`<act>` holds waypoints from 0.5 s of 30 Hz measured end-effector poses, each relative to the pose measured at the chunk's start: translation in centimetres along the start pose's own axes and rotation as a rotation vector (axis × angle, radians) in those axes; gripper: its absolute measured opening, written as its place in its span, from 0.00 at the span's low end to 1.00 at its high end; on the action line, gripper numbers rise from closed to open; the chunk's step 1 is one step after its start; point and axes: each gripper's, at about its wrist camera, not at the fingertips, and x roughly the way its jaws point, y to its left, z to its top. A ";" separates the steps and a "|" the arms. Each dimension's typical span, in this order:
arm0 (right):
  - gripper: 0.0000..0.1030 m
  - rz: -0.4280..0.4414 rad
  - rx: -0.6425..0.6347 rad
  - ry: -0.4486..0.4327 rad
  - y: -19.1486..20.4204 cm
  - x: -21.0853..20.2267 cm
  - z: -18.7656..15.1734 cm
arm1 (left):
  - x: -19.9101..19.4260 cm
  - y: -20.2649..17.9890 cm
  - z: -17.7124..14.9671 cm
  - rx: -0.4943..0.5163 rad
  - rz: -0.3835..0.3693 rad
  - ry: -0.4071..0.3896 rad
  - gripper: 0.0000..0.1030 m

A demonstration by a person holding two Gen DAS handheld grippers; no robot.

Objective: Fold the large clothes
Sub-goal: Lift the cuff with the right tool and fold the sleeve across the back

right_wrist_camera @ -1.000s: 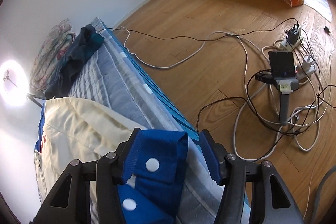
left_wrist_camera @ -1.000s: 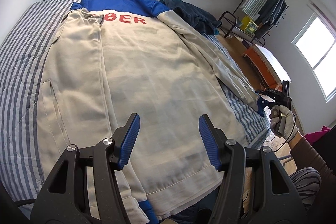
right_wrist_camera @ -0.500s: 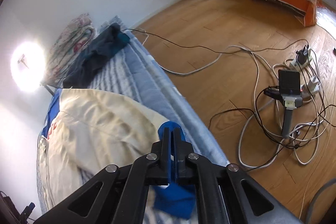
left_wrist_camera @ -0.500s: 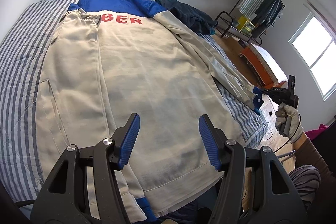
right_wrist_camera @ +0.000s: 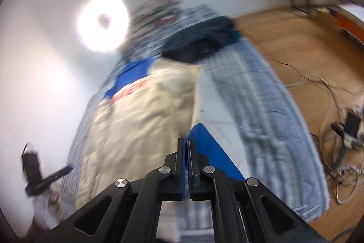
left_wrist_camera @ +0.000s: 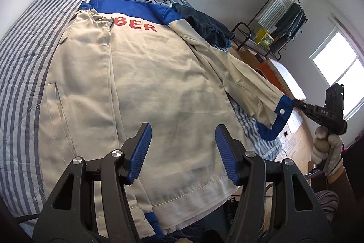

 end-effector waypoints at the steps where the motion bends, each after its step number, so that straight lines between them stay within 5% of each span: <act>1: 0.00 0.011 -0.053 0.022 1.8 0.3 -0.1 | 0.0 0.0 0.0 -0.003 -0.002 -0.004 0.58; 15: 0.00 0.271 -0.474 0.408 16.1 7.2 -9.7 | 0.1 0.7 -0.7 -0.059 0.020 -0.009 0.58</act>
